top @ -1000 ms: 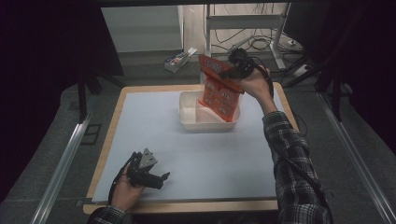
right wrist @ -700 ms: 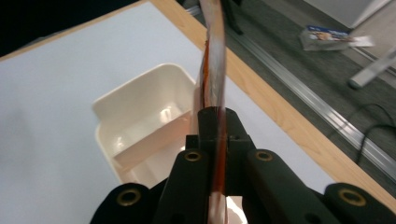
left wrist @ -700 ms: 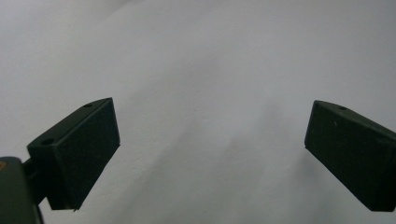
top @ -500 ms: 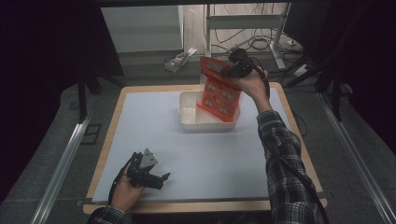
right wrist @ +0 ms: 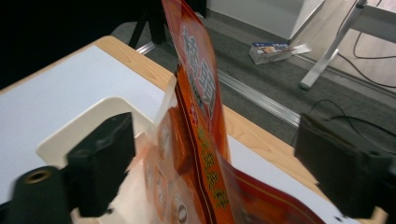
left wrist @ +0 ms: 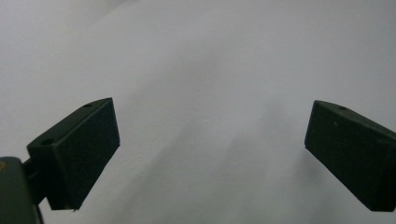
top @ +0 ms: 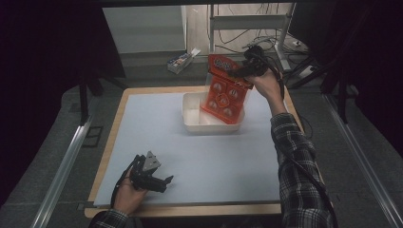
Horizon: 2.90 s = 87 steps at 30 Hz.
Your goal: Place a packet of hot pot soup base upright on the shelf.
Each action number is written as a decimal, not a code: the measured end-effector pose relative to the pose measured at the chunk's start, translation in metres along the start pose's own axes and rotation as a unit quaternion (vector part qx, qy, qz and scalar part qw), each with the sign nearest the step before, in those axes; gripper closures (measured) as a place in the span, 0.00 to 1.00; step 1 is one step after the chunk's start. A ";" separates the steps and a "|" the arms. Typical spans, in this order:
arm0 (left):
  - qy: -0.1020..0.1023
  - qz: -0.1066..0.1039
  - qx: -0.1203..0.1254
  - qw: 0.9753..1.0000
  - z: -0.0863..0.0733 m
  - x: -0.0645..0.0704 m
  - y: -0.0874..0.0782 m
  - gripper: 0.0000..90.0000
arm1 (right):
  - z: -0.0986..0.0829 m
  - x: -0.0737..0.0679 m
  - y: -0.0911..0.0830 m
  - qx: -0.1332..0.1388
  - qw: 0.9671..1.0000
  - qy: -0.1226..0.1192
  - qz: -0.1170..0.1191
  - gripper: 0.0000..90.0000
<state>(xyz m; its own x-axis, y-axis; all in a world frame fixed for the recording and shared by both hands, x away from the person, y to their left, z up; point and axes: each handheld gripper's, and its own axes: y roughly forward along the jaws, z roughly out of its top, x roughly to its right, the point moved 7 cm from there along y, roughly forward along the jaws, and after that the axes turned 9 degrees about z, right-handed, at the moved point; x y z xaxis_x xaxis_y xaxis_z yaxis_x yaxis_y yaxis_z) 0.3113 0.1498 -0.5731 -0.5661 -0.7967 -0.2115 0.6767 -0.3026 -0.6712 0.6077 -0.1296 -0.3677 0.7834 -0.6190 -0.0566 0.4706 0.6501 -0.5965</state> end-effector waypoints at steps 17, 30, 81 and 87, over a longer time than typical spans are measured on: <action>-0.031 -0.060 0.035 0.997 0.006 0.005 -0.002 0.00 | -0.005 -0.012 -0.029 -0.014 0.999 -0.034 -0.009 0.03; -0.028 -0.055 0.046 0.997 0.009 0.007 -0.005 0.00 | -0.024 -0.025 -0.052 0.006 0.999 -0.034 -0.002 0.03; 0.028 -0.019 0.031 0.999 0.008 0.014 -0.005 0.00 | -0.164 -0.096 -0.052 0.042 0.998 -0.019 0.037 0.00; 0.028 -0.019 0.031 0.999 0.008 0.014 -0.005 0.00 | -0.178 -0.114 -0.046 0.037 0.998 -0.033 0.045 0.00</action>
<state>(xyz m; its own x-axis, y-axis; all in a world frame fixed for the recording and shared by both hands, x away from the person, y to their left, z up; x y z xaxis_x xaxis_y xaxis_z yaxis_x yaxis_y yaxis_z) 0.3039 0.1363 -0.5670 -0.6165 -0.7538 -0.2273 0.6807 -0.3652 -0.6351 0.4241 -0.1674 -0.4762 0.8475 -0.5282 -0.0526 0.4243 0.7336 -0.5309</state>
